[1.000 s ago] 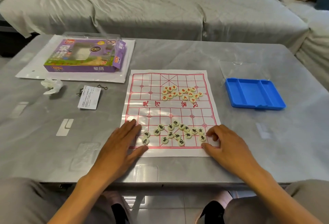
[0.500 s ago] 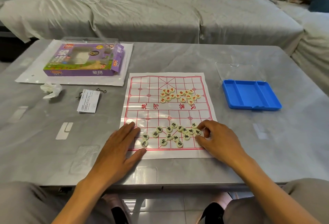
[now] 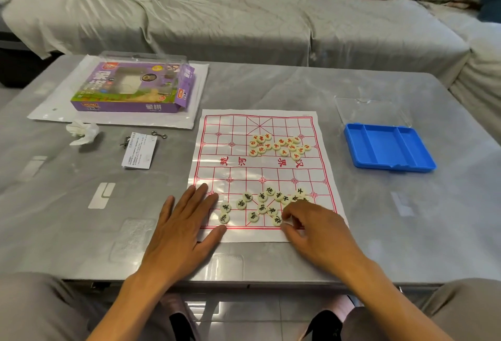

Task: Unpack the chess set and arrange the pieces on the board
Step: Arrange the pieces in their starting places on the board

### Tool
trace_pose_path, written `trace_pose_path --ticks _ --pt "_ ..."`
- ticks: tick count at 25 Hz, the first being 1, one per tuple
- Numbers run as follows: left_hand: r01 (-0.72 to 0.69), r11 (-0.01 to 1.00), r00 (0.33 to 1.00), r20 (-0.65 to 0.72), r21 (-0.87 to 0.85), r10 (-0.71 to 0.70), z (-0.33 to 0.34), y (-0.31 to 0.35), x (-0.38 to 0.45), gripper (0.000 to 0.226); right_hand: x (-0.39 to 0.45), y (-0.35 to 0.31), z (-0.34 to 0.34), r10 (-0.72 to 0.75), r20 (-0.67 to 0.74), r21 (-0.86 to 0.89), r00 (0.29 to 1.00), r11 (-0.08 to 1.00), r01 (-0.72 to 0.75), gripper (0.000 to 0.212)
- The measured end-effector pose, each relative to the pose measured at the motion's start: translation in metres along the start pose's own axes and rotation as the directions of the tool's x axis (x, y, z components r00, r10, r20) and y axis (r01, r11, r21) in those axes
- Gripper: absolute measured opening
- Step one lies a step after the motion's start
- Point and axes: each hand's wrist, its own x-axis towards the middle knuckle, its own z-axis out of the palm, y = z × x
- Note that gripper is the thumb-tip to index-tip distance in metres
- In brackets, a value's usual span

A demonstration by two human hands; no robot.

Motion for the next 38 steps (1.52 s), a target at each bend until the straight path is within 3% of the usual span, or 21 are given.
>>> trace_pose_path --ticks 4,7,15,20,23,34,38 --pt "0.001 1.0 1.0 -0.008 0.0 -0.001 0.0 0.0 0.0 0.074 0.014 0.022 -0.002 0.192 -0.14 0.098 0.971 0.979 -0.18 0.024" --pt "0.007 1.0 1.0 -0.005 0.001 -0.007 -0.001 0.001 0.0 0.075 0.017 0.036 -0.005 0.213 -0.065 0.091 0.975 0.974 -0.207 0.03" --pt "0.0 0.999 0.999 0.051 0.034 -0.002 -0.004 -0.001 0.001 0.08 0.015 0.031 0.0 0.203 -0.097 0.088 0.974 0.977 -0.194 0.025" --pt "-0.007 0.999 0.998 0.058 0.052 0.004 -0.003 -0.002 0.001 0.082 0.029 0.058 -0.019 0.374 -0.271 0.202 0.887 0.923 -0.327 0.028" --pt "0.006 0.999 0.999 0.051 0.042 -0.008 -0.004 -0.001 0.001 0.082 0.045 0.07 -0.022 0.415 -0.227 0.169 0.881 0.908 -0.384 0.028" --pt "0.014 0.997 0.998 0.052 0.073 -0.018 -0.005 0.001 0.0 0.079 0.046 0.074 -0.028 0.371 -0.126 0.147 0.92 0.924 -0.352 0.031" --pt "0.016 0.999 0.999 0.046 0.051 -0.018 -0.004 0.001 0.0 0.078 0.037 0.06 -0.038 0.059 -0.039 -0.044 0.997 0.997 -0.061 0.039"
